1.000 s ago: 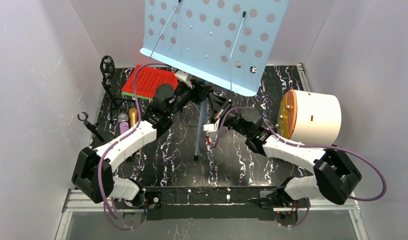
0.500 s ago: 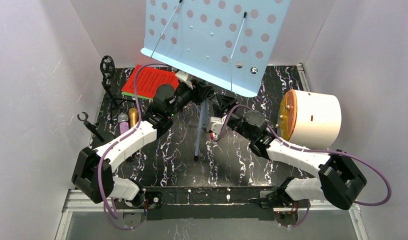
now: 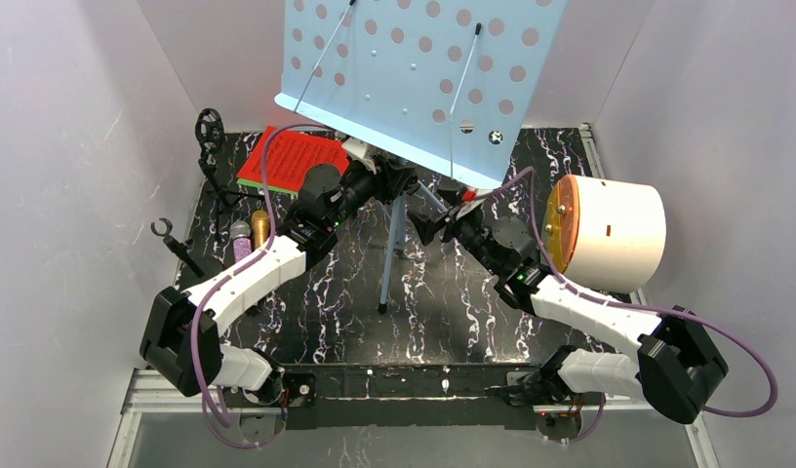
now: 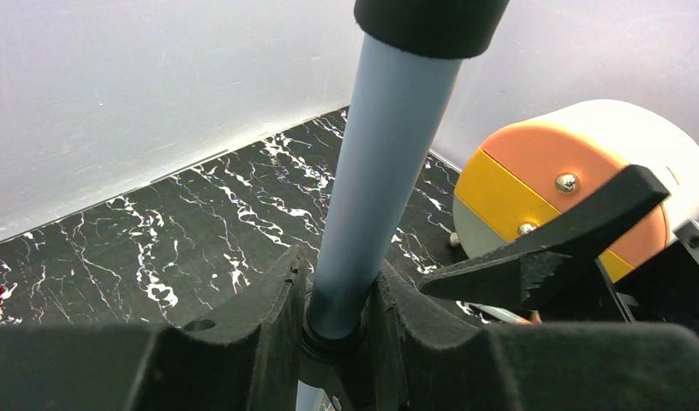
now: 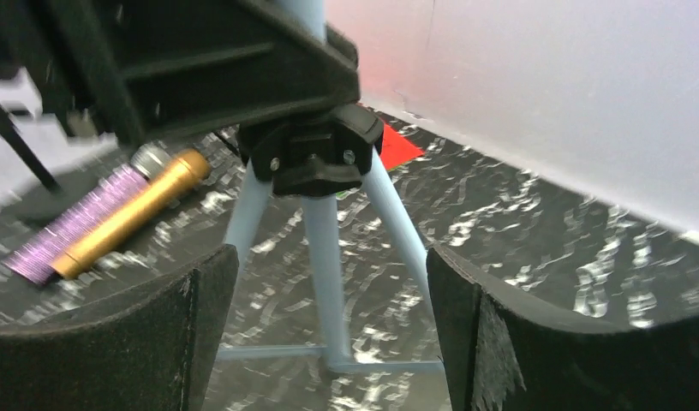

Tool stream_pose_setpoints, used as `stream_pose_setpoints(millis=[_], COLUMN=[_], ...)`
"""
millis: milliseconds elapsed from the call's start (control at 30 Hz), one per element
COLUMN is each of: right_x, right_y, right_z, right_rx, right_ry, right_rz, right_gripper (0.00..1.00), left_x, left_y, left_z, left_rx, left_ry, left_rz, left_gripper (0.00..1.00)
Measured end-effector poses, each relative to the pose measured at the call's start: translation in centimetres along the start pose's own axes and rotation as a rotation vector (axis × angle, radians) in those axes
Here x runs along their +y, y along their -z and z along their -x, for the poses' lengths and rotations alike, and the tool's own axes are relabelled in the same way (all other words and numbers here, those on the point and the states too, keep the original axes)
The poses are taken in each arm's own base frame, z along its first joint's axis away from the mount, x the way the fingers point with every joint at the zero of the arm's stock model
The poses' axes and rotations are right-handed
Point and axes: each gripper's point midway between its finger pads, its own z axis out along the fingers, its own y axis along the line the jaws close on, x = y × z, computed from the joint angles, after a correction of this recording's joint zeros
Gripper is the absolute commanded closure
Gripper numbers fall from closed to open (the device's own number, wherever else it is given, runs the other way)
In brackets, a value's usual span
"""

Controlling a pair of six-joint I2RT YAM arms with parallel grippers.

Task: Pack up the instrument practice props
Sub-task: Unscrew the knob on the music stand.

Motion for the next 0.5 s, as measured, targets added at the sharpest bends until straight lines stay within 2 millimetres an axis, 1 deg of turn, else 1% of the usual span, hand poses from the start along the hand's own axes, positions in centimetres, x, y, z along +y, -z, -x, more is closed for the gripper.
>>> stream_pose_setpoints(millis=[67,167,267,367,500], right_x=[0.0,0.3,0.5,0.3,-0.2], right_y=[-0.4,-1.0,-1.2,-1.3,-1.9], right_z=[0.2,1.2,1.9,1.9,2.0], right_rx=[0.011,0.003,-0.015,-0.021,-0.024], right_ry=[-0.155,-0.358,-0.514,-0.630,-0.721], right_rz=[-0.029,-0.056,-0.079,-0.113,-0.156], right_gripper=[0.13,0.16,0.19,0.22,0.25], left_x=[0.0,0.0,0.0,0.0,0.0], left_y=[0.0,0.0,0.0,0.0,0.0], left_z=[0.0,0.0,0.0,0.0,0.0], left_rx=[0.000,0.000,0.000,0.000,0.000], left_ry=[0.000,0.000,0.000,0.000,0.000], left_rz=[0.000,0.000,0.000,0.000,0.000], left_gripper=[1.00,1.00,1.00,1.00,1.00])
